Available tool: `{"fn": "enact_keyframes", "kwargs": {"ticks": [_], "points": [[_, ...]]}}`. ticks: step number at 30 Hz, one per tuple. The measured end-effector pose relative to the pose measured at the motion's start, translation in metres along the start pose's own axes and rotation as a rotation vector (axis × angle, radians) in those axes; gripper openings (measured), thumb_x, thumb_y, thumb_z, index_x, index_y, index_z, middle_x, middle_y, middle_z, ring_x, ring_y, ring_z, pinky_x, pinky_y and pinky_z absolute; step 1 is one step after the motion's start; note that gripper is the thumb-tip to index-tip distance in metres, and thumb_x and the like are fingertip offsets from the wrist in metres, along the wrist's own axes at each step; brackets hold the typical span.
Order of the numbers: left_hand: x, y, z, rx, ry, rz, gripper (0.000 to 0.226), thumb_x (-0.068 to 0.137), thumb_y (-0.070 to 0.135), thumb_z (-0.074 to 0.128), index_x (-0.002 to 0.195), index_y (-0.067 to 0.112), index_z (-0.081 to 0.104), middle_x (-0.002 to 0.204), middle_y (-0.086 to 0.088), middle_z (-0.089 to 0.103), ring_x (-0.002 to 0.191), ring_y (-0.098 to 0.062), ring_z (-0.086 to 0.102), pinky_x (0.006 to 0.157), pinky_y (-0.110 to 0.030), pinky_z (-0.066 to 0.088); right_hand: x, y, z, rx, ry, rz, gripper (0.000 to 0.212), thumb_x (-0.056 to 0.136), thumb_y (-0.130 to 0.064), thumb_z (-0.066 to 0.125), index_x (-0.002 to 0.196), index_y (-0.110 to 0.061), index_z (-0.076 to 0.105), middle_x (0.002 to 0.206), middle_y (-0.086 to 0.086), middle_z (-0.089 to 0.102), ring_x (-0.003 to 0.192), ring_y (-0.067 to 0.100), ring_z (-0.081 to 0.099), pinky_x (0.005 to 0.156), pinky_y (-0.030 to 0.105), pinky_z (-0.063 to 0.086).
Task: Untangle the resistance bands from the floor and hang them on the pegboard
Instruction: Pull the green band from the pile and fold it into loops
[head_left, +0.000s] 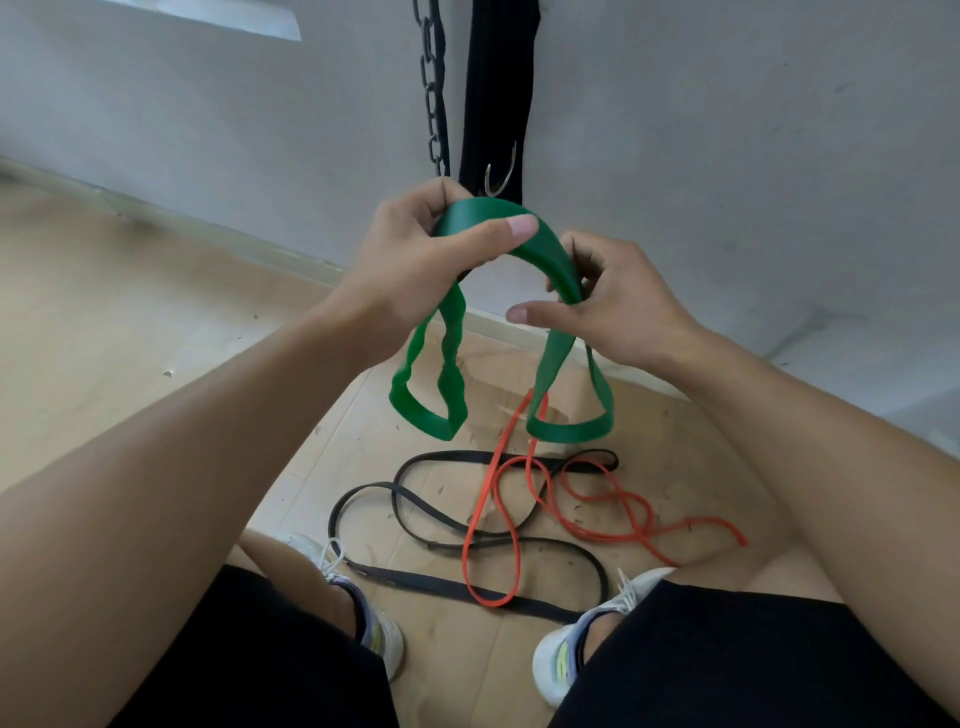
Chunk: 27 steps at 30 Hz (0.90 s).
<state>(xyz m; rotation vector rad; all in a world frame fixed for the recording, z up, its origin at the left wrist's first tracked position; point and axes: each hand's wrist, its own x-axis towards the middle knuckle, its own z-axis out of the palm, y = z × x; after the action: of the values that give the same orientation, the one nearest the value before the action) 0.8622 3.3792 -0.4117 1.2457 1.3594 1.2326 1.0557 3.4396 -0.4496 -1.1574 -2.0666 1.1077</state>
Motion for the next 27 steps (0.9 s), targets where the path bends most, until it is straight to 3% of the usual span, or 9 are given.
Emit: {"fn": "enact_keyframes", "kwargs": {"ticks": [2,5,11,13,16,20,22,24,27], "points": [[0.001,0.001,0.0,-0.011,-0.043,0.008,0.034,0.072,0.046,0.08,0.077,0.021,0.056,0.094,-0.026,0.065,0.089,-0.034,0.066,0.093,-0.047,0.056,-0.001,-0.003,0.0,0.061,0.046,-0.047,0.035,0.073,-0.04,0.092,0.076,-0.031,0.058,0.066,-0.007,0.048,0.059,0.009,0.041,0.06,0.03,0.036],[0.0,-0.001,0.004,0.059,-0.128,0.027,0.039,0.07,0.048,0.08,0.081,0.018,0.057,0.078,-0.008,0.066,0.069,-0.014,0.063,0.063,-0.025,0.053,-0.003,-0.01,0.001,0.135,0.11,-0.114,0.03,0.075,-0.033,0.092,0.076,-0.035,0.062,0.062,-0.015,0.052,0.057,0.003,0.045,0.057,0.025,0.039],[-0.002,-0.009,0.008,0.152,-0.102,0.061,0.049,0.058,0.04,0.093,0.082,0.017,0.057,0.074,-0.002,0.066,0.066,-0.015,0.06,0.06,-0.031,0.048,-0.005,-0.007,0.006,0.157,0.014,-0.097,0.032,0.069,-0.033,0.095,0.076,-0.039,0.065,0.067,-0.017,0.06,0.061,0.006,0.054,0.06,0.031,0.045],[-0.003,-0.007,0.01,0.181,-0.085,0.093,0.047,0.062,0.034,0.095,0.085,0.01,0.061,0.076,-0.004,0.067,0.065,-0.013,0.06,0.061,-0.027,0.048,-0.007,-0.004,0.012,0.117,-0.022,-0.06,0.035,0.069,-0.031,0.096,0.086,-0.039,0.066,0.075,-0.017,0.066,0.068,0.007,0.061,0.065,0.026,0.05],[-0.006,-0.006,0.013,0.185,-0.036,0.127,0.043,0.065,0.028,0.094,0.084,0.003,0.065,0.072,-0.003,0.068,0.06,-0.01,0.061,0.059,-0.022,0.05,-0.01,0.006,0.027,0.014,-0.114,-0.001,0.051,0.069,-0.038,0.096,0.108,-0.039,0.062,0.102,-0.016,0.07,0.096,0.0,0.067,0.08,0.02,0.053],[-0.008,-0.003,0.013,0.235,0.068,0.168,0.043,0.062,0.039,0.094,0.083,0.01,0.069,0.072,-0.001,0.065,0.061,-0.007,0.055,0.058,-0.02,0.046,-0.011,0.019,0.046,0.016,-0.223,0.132,0.064,0.069,-0.043,0.095,0.12,-0.039,0.056,0.113,-0.021,0.066,0.107,-0.006,0.063,0.095,0.024,0.051],[-0.007,-0.001,0.012,0.113,0.051,0.131,0.042,0.061,0.04,0.094,0.082,0.017,0.066,0.077,-0.006,0.064,0.069,-0.016,0.057,0.067,-0.032,0.049,-0.011,0.023,0.055,0.074,-0.237,0.136,0.053,0.07,-0.039,0.095,0.113,-0.035,0.064,0.112,-0.018,0.071,0.11,-0.003,0.066,0.103,0.03,0.051],[-0.004,0.0,0.012,-0.162,0.002,0.044,0.035,0.061,0.032,0.091,0.077,0.021,0.062,0.08,-0.007,0.061,0.08,-0.025,0.056,0.079,-0.04,0.048,-0.012,0.027,0.065,0.112,-0.218,0.124,0.042,0.069,-0.038,0.095,0.105,-0.033,0.073,0.104,-0.012,0.078,0.104,0.007,0.072,0.102,0.041,0.055],[0.001,0.001,0.013,-0.509,-0.074,-0.042,0.03,0.065,0.018,0.085,0.073,0.019,0.056,0.079,-0.004,0.054,0.102,-0.031,0.049,0.089,-0.035,0.043,-0.013,0.032,0.08,0.09,-0.142,0.151,0.045,0.065,-0.049,0.092,0.097,-0.025,0.072,0.094,-0.003,0.078,0.093,0.016,0.074,0.092,0.045,0.058]]}}
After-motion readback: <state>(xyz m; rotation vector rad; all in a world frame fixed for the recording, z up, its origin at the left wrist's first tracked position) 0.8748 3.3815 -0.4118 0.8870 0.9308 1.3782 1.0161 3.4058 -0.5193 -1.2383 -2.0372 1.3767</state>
